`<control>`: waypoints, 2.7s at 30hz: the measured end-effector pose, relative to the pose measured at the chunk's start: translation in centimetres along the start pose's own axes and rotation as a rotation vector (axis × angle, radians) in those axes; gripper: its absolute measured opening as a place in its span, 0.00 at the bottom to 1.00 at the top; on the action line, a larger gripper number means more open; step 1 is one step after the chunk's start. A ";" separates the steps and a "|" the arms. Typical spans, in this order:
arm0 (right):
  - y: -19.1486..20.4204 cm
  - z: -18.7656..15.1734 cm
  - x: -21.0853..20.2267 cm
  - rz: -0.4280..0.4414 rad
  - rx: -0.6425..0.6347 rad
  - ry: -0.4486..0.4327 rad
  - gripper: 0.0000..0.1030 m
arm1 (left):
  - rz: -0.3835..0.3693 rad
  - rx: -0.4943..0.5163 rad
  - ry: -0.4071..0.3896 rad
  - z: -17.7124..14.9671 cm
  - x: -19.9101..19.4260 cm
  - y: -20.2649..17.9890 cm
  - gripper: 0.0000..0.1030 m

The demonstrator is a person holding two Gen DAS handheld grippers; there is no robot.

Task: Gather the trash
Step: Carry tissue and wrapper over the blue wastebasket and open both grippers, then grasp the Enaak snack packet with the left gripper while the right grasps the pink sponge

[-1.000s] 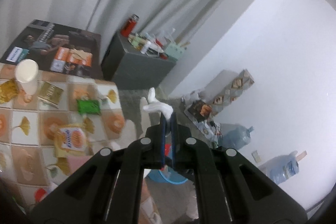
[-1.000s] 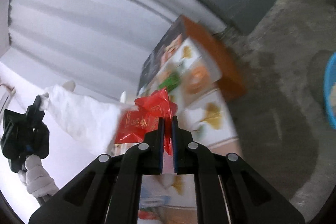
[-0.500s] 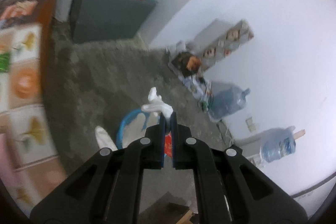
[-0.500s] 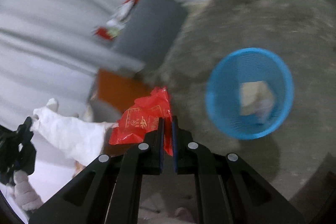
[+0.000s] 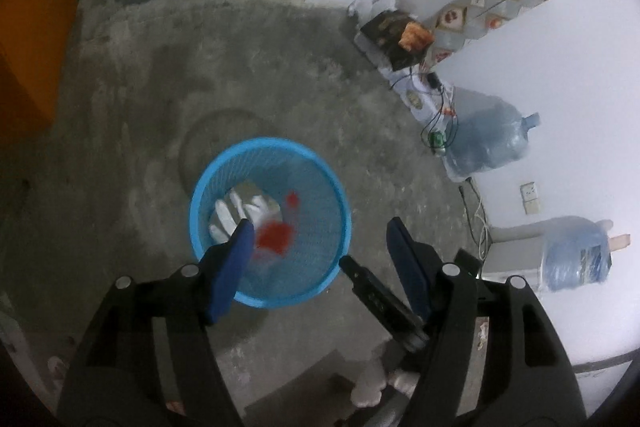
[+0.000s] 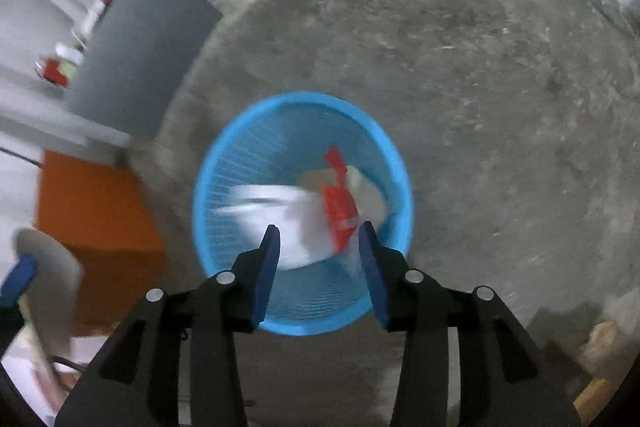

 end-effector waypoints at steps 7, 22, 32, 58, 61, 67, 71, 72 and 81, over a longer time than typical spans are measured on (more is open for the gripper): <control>-1.7 -0.7 -1.3 0.026 0.036 -0.035 0.39 | 0.000 0.027 -0.037 -0.2 -3.8 0.8 0.63; 8.7 -4.5 -18.8 0.203 -0.255 -0.230 0.48 | -0.100 0.160 -0.149 -7.2 -24.3 3.4 0.63; 25.2 -10.5 -25.1 0.453 -0.551 -0.159 0.52 | 0.019 -0.043 -0.446 -6.2 -44.7 19.7 0.64; 45.0 -20.4 -15.5 0.564 -0.705 0.278 0.57 | 0.123 -0.322 -0.258 1.5 -37.1 38.0 0.51; 45.6 -20.7 -14.5 0.563 -0.719 0.297 0.57 | 0.137 -0.318 -0.220 2.2 -35.4 38.8 0.45; 46.4 -21.3 -12.9 0.555 -0.738 0.336 0.56 | 0.160 -0.300 -0.168 2.4 -33.4 39.9 0.29; 46.9 -21.9 -12.1 0.547 -0.759 0.357 0.57 | 0.158 -0.306 -0.158 2.4 -33.1 40.5 0.21; 47.0 -22.1 -12.0 0.541 -0.766 0.358 0.57 | 0.161 -0.309 -0.156 2.4 -33.0 40.7 0.18; 48.0 -23.4 -11.8 0.504 -0.852 0.326 0.50 | 0.172 -0.287 -0.149 2.2 -32.9 40.7 0.02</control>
Point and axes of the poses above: each gripper's, at about its wrist camera, not at the fingertips, and x roughly the way its jaws point, y to its left, z to its top, the point moved 5 cm from there along x, roughly the way its jaws point, and after that the axes turned 8 degrees about -x, right-handed, at the moved point
